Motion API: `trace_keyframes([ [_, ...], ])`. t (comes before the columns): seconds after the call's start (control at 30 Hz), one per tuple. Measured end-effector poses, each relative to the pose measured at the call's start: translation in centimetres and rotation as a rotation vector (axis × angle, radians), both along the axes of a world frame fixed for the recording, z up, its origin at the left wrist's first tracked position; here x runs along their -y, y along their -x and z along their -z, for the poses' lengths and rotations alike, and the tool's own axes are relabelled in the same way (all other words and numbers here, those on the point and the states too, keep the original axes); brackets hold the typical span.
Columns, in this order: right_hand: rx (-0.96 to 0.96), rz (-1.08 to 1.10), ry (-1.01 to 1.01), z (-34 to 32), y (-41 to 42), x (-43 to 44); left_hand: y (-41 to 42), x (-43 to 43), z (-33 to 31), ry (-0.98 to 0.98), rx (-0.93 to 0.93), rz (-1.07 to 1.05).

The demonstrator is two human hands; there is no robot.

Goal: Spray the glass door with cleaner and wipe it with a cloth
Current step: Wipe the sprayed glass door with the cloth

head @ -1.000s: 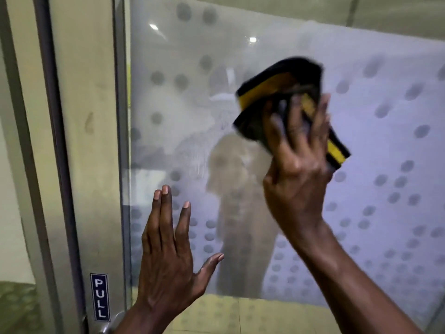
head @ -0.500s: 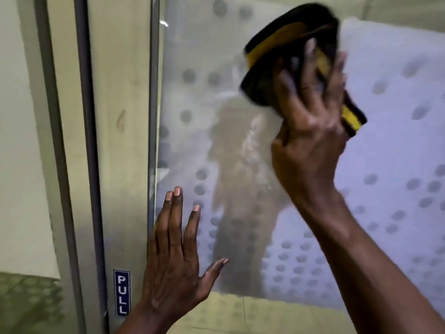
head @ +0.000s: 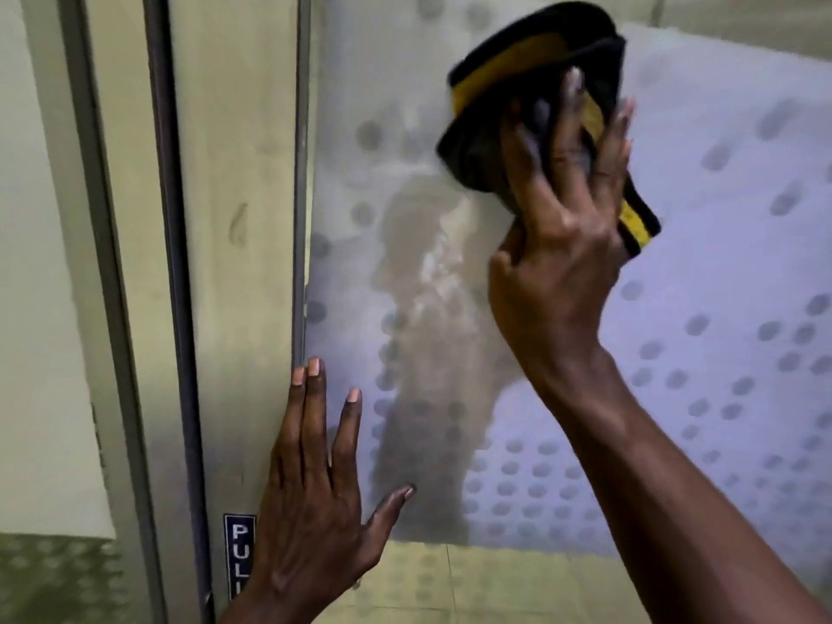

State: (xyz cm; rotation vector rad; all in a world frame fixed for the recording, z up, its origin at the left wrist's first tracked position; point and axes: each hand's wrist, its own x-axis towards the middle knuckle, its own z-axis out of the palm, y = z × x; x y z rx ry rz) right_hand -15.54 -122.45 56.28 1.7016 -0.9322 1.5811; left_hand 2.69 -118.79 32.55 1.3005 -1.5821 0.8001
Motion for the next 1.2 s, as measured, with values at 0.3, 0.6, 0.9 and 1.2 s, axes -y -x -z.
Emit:
trace_keyframes([
  [0.3, -0.299, 0.097, -0.232, 19.3, -1.7, -2.7, -0.1, -0.4, 0.5, -0.003, -0.053, 0.031],
  [0.6, 0.027, 0.073, -0.067, 5.2, -0.1, -0.9, 0.4, 0.0, 0.6, 0.029, -0.052, 0.063],
  [0.9, -0.222, 0.071, -0.049, 10.8, -1.1, -0.8, 1.0, 1.1, 1.2, 0.061, -0.099, 0.081],
  [1.2, -0.193, 0.044, -0.157, 18.1, 1.4, -1.5, 3.5, 0.5, 0.1, 0.084, -0.099, 0.060],
])
